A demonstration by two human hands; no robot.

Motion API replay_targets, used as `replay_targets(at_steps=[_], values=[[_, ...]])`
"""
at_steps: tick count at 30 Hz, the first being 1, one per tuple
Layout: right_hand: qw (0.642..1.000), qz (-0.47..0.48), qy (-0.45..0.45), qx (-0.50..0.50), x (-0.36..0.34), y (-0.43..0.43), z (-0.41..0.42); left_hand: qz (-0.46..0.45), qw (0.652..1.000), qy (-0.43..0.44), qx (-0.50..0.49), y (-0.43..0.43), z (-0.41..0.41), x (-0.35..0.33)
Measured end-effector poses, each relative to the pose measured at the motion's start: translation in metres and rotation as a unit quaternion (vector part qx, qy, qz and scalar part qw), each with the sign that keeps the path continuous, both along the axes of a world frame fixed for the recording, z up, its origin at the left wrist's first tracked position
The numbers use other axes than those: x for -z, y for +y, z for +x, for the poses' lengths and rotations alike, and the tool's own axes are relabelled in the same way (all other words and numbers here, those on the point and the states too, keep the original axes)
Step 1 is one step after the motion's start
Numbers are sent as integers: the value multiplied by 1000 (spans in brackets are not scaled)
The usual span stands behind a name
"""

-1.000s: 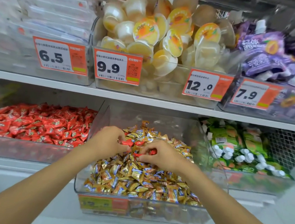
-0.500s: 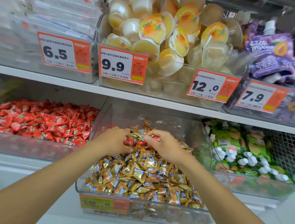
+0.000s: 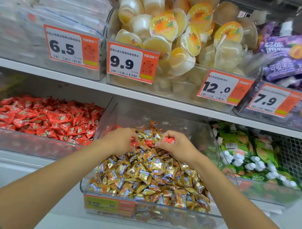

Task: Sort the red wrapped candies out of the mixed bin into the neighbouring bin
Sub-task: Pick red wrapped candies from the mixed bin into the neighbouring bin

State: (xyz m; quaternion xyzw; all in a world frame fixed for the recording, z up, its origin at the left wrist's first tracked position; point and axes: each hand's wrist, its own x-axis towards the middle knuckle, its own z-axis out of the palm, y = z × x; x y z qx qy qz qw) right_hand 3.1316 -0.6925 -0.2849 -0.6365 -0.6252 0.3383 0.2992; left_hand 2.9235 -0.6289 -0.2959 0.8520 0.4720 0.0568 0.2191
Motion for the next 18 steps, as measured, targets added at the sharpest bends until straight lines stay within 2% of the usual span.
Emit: replay_targets(at_steps=[6,11,13,15,18], values=[[997,52,-35,37,5,1,-6,27,996,-80,-41,-1,-3,-3],[978,20,-204,-25,10,11,-22,50,978,-202,-35,-11,-10,-26],[972,-3,-232,-46,13,14,-27,66,965,-250,-50,-11,-18,-35],[981,5,-186,-44,16,15,-25,91,953,-278,-75,-9,-32,-41],[999,12,-44,-21,9,9,-20,120,945,-281,-118,2,-57,-36]])
